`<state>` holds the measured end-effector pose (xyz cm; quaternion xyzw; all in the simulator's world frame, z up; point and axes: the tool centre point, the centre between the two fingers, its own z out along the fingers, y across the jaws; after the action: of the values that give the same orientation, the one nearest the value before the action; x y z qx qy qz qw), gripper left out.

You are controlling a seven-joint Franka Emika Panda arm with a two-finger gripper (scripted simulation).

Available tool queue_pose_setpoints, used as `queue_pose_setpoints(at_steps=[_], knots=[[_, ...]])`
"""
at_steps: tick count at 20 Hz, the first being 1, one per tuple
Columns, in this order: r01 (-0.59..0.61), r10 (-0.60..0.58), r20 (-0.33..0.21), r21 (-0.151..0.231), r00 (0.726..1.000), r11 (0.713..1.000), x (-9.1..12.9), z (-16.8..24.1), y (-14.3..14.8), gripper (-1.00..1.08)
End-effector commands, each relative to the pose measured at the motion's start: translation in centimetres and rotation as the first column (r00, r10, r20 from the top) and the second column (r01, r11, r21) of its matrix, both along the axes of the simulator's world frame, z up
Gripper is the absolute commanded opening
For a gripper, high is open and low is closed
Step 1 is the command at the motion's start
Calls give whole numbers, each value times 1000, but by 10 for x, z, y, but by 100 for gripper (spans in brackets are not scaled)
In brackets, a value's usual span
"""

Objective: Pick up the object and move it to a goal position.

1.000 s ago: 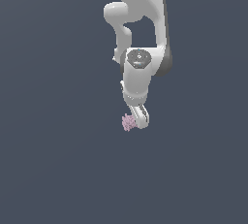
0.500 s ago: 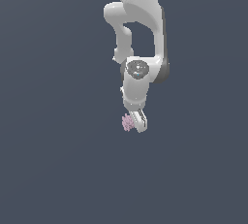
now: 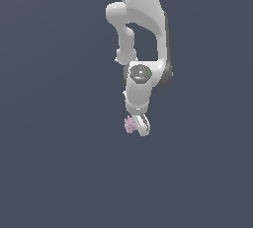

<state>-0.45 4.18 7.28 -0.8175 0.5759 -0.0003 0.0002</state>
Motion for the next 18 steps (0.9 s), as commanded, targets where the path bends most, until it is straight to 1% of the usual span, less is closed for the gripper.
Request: queue_pose_setpoints(at_steps=[1,10,14,18], knots=[[0,0,-1,0,1000,1000,0,-1,0,-100],[0,0,0,0,1000,1000,-2,3,2,-100],[0,0,0,0,1000,1000,-9,12,9,-100],[0,0,0,1,1000,1000,-20,27,19,-100]])
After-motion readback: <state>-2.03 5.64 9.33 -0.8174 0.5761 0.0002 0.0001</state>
